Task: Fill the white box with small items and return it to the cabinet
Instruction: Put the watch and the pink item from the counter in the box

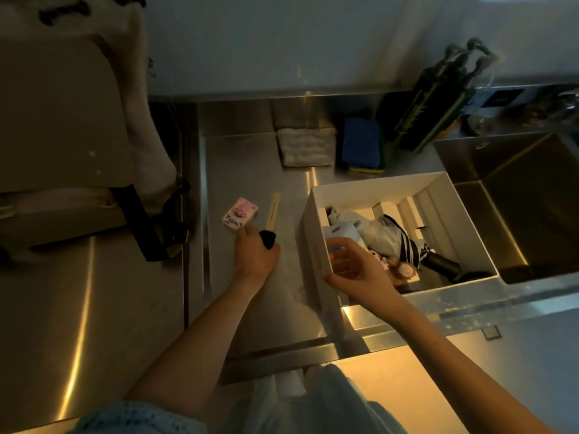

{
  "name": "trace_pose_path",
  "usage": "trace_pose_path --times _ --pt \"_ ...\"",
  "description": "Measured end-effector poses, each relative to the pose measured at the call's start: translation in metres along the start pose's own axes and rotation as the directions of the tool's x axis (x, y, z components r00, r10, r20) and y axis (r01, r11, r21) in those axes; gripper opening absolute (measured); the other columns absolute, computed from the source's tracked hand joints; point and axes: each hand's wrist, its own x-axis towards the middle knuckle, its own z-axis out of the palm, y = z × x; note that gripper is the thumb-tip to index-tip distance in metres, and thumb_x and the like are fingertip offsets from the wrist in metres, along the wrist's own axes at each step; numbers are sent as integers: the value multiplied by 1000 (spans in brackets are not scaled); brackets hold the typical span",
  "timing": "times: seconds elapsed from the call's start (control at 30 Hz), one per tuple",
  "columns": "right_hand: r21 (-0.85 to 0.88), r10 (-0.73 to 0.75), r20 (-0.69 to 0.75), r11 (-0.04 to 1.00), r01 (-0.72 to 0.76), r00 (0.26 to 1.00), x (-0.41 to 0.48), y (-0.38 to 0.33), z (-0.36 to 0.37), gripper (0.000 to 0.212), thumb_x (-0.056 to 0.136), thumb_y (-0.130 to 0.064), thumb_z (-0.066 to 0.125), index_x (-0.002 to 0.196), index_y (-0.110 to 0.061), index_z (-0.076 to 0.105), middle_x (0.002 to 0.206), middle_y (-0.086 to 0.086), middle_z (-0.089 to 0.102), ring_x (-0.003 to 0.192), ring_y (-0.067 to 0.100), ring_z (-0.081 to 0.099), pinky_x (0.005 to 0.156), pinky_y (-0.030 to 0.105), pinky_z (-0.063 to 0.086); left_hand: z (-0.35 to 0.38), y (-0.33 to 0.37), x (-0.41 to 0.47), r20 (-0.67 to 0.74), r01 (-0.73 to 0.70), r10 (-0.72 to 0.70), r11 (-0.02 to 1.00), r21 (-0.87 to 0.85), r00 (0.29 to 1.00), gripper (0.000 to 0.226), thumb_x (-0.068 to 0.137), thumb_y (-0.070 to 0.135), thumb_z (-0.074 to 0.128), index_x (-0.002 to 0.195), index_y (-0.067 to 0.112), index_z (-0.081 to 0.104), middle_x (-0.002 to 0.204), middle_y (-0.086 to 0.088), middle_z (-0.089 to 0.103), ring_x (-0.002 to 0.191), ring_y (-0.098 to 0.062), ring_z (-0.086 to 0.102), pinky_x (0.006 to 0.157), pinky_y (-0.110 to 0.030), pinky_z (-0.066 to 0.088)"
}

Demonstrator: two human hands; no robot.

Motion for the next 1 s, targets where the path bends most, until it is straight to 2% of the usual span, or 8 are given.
trace_pose_path --times 0.17,0.33,0.5,0.53,0.67,0.73,0.83,1.0 --pt "18 -3 8 1000 3 1000 1 4 -1 45 82 -16 72 122 -25 54 104 -4 67 96 10 65 84 31 57 -8 4 -11 -25 -4 0 987 -159 1000 28 78 28 71 94 10 59 101 -5 55 84 -17 56 73 -32 50" --pt "38 -14 24 999 13 1000 2 5 -1 43 82 -19 72 120 -29 55 102 -9 67 96 8 65 81 26 56 -23 17 -33 -109 -81 43 924 -373 993 31 73 29 77 97 26 56 82 13 64 75 2 62 60 -6 44" --pt "38 -15 16 999 14 1000 1 6 -1 44 83 -18 71 122 -25 54 106 -5 66 97 11 65 82 24 55 -43 39 -53 -146 -203 151 859 -470 978 35 72 36 73 102 25 58 87 7 68 78 -7 66 64 -30 58" --pt "51 -21 8 998 21 1000 0 5 -2 43 84 -17 70 122 -24 54 105 -4 66 97 12 65 82 24 55 -47 44 -57 -162 -240 184 849 -471 969 36 72 35 72 104 24 58 89 7 68 80 -7 66 67 -31 58" --pt "187 -52 -72 980 64 996 -8 1 -18 36 87 -10 66 121 -16 56 104 7 66 95 18 67 82 32 57 -59 72 -70 -213 -360 293 815 -454 932 34 75 20 77 103 21 59 92 14 65 87 -6 65 73 -22 54" --pt "171 -76 -103 981 93 992 -10 1 -30 35 87 -8 65 121 -16 57 105 6 67 95 17 68 78 31 57 -60 87 -76 -221 -385 316 798 -464 923 36 74 14 78 104 22 60 96 20 65 88 -2 65 73 -16 52" --pt "142 -67 -147 986 88 987 -14 6 -55 37 85 -10 68 119 -16 58 109 4 66 102 17 65 83 33 56 -57 110 -85 -244 -449 377 763 -465 893 40 72 9 79 105 24 60 98 28 64 89 3 65 71 -9 50" --pt "73 -81 -257 992 103 963 -22 21 -116 34 85 -12 68 117 -19 60 104 -2 67 95 9 65 79 27 57 -43 149 -94 -187 -456 424 730 -508 886 44 74 18 78 111 31 59 102 17 67 97 0 64 77 -15 52"
